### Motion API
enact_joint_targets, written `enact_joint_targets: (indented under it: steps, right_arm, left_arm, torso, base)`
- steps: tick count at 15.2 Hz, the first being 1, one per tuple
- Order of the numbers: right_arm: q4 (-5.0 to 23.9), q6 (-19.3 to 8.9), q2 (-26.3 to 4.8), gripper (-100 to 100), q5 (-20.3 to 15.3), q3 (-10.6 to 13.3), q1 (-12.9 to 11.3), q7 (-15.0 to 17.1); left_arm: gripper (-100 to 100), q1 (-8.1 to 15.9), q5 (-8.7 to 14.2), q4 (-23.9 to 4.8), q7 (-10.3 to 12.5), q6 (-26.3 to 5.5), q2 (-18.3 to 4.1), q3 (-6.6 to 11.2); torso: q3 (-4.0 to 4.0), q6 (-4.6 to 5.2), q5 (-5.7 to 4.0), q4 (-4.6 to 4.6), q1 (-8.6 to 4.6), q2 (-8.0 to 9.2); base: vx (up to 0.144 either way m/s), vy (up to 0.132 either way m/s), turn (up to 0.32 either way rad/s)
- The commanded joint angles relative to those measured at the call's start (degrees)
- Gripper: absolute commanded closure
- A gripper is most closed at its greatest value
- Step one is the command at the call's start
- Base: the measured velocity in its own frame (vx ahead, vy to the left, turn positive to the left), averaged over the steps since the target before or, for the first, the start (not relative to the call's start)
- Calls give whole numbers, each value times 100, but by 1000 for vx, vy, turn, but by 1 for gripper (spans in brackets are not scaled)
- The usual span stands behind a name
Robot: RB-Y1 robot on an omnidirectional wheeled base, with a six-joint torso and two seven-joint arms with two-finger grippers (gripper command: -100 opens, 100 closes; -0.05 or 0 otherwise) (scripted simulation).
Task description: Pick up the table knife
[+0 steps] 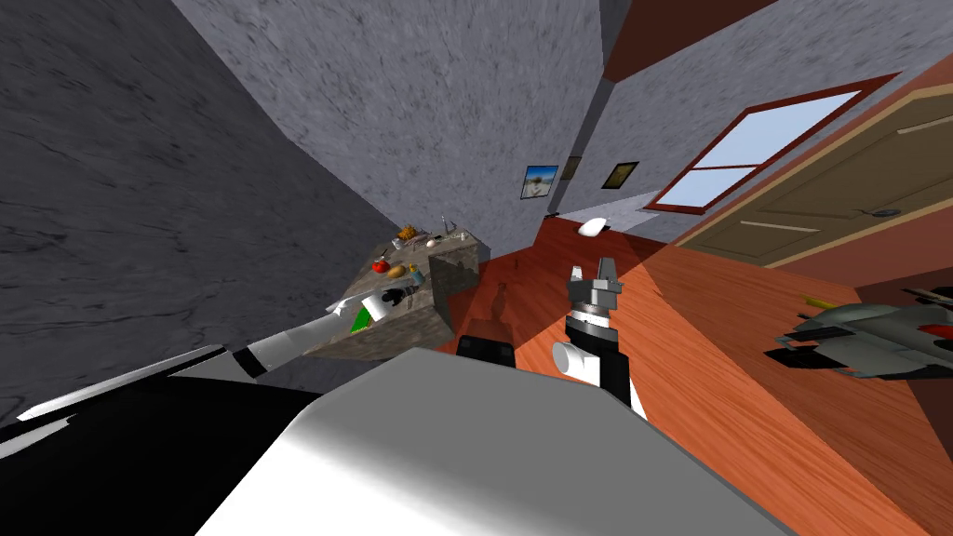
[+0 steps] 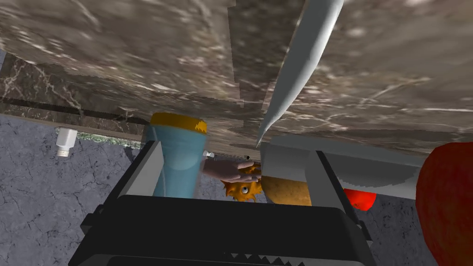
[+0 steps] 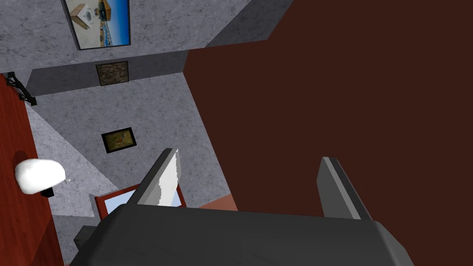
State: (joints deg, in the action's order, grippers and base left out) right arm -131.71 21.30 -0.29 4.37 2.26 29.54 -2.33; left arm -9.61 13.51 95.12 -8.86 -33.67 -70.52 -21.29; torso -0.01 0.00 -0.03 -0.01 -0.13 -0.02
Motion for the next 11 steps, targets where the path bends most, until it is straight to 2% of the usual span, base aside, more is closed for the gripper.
enact_joint_targets:
  steps: [1,2,3,4,11]
  right_arm:
    - [0,0,0,0,0,0,0,0]
    - [0,0,0,0,0,0,0,0]
    - [0,0,0,0,0,0,0,0]
    - [0,0,0,0,0,0,0,0]
    - [0,0,0,0,0,0,0,0]
  left_arm:
    - [-100,18,97,-95,-12,-168,-155,-194]
    - [-100,22,166,-132,-15,-254,-243,-308]
    - [-100,44,116,-100,-29,-150,-152,-200]
    - [-100,26,141,-251,-63,-65,-136,-213]
    - [-100,19,205,-804,-212,348,-1,-208]
  torso:
    - [0,0,0,0,0,0]
    - [0,0,0,0,0,1]
    - [1,-2,0,0,0,2]
    - [2,-2,1,1,3,4]
    - [1,-2,3,1,9,2]
  base:
    - [19,-35,-65]
    - [21,-36,-65]
    - [14,-20,-17]
    - [12,-13,-35]
    - [21,-12,-46]
